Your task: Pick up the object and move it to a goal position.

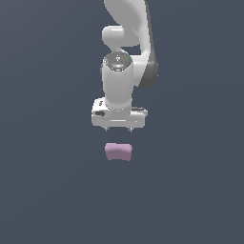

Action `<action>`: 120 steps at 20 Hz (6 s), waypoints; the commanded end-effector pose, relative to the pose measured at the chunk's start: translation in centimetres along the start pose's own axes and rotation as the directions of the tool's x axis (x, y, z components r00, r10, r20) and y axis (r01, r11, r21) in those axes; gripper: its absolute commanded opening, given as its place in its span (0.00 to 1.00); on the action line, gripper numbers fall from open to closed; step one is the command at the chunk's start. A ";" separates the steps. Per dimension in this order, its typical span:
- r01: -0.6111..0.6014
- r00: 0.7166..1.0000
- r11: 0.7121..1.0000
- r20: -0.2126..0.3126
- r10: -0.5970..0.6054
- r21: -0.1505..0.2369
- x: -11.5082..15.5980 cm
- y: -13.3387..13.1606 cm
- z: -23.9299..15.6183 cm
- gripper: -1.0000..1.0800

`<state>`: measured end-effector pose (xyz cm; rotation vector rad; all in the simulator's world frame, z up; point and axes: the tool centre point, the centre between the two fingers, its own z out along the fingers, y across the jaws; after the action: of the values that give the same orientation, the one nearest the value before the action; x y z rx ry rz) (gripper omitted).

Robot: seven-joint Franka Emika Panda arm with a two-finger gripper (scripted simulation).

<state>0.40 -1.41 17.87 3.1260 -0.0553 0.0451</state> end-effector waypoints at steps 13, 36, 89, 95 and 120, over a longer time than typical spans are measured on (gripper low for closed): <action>0.068 0.997 0.998 -0.026 -0.067 0.013 0.5 -2.4 -0.8 0.96; 0.336 0.942 0.942 -0.014 -0.336 0.005 1.3 -2.0 0.0 0.96; 0.999 0.031 0.030 -0.013 -0.999 0.029 4.8 -0.1 3.4 0.96; 0.999 0.033 0.032 -0.013 -0.999 0.029 4.8 -0.1 3.8 0.96; 0.999 0.028 0.027 -0.014 -1.000 0.030 4.6 -0.2 8.4 0.00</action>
<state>5.26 -1.51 9.56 2.2906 2.1508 -0.0002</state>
